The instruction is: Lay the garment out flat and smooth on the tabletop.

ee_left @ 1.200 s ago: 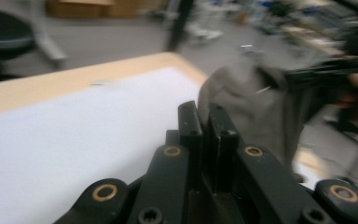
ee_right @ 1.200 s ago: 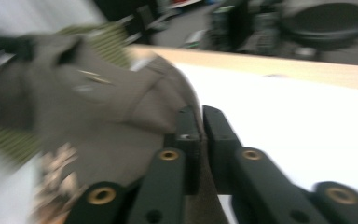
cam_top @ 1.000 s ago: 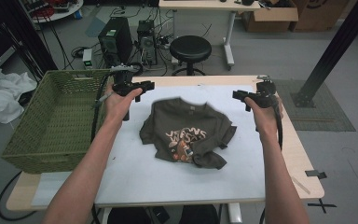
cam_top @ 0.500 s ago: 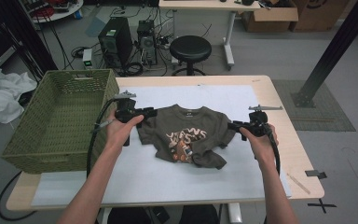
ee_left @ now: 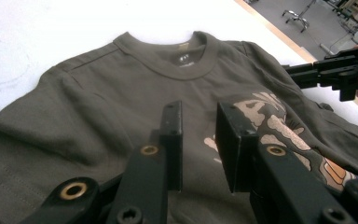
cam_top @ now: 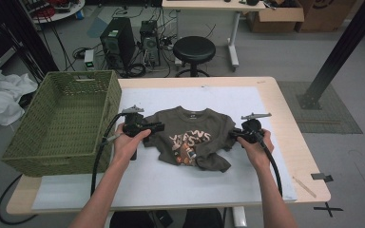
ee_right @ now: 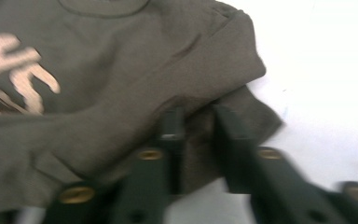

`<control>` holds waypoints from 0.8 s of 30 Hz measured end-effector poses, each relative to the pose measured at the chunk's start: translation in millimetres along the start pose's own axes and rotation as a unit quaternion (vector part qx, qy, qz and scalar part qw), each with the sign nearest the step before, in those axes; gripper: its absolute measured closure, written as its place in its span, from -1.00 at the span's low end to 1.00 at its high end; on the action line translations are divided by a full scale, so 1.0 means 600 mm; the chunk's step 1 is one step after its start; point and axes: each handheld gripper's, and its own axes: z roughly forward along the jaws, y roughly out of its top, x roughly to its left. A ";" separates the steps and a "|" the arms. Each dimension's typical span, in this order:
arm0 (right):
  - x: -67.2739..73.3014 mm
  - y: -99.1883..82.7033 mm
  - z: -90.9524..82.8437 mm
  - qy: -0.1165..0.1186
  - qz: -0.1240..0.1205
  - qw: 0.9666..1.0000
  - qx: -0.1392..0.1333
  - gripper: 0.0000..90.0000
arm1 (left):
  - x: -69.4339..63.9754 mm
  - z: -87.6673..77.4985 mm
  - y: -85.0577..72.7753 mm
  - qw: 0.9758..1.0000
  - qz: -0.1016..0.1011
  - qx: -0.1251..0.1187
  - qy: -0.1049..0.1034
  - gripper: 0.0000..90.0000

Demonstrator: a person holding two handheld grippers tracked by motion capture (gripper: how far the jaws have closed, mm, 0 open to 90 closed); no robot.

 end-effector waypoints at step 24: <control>-0.010 0.046 -0.020 0.008 0.020 0.999 -0.049 0.43 | 0.028 0.004 -0.007 0.999 -0.027 -0.016 0.044 0.60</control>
